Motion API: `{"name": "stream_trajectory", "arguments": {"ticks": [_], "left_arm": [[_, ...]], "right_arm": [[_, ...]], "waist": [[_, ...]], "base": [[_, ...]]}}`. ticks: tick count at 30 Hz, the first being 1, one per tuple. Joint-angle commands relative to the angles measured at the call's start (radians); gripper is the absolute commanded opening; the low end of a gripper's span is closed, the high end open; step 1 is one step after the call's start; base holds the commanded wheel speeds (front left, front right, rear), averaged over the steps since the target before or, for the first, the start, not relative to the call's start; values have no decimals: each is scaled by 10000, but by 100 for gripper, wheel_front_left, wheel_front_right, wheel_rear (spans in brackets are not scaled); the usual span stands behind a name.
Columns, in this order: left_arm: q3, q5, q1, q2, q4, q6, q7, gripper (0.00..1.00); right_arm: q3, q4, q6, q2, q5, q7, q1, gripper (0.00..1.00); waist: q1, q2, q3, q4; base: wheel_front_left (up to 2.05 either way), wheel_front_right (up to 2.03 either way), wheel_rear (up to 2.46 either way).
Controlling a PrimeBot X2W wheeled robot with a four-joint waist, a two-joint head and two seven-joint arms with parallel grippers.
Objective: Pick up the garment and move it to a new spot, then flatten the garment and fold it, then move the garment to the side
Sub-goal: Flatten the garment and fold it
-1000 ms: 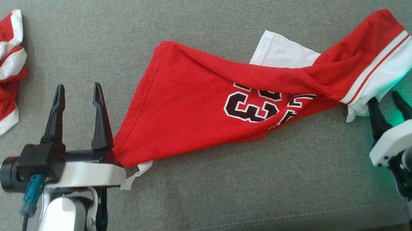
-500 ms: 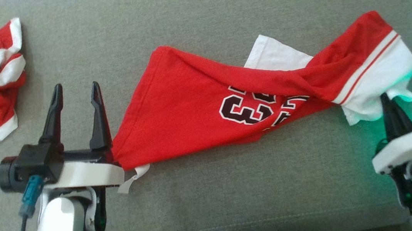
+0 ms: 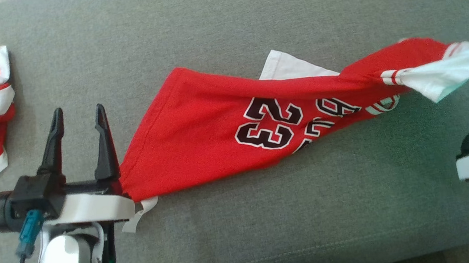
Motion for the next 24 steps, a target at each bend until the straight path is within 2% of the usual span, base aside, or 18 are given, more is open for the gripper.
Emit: {"name": "stream_trajectory", "arguments": {"ticks": [1,5,9,17,24], "left_arm": [[441,71,-192,92,-389,-29,-78,100],[525,85,-137,65,-420,-33,-78,100],[516,123,-241,11,-413,-79,-78,100],[342,260,-810,-207,-492,-211,-78,100],[274,373,-1228,-342,-465,-364,-78,100]], "right_arm": [[149,-561,-7,5,7,95,143,0],[179,-900,-7,23,106,366,146,0],[330,-561,-7,-259,81,591,-413,0],[519,1247,-7,-872,392,430,-2197,0],[959,3179,-7,-1602,631,-316,-4249,0]], "waist": [[0,0,-26,-32],[0,0,-49,-132],[0,0,71,-99],[0,0,857,473],[0,0,1451,951]], "base": [[0,0,0],[0,0,0],[0,0,0],[0,0,0],[0,0,0]]}}
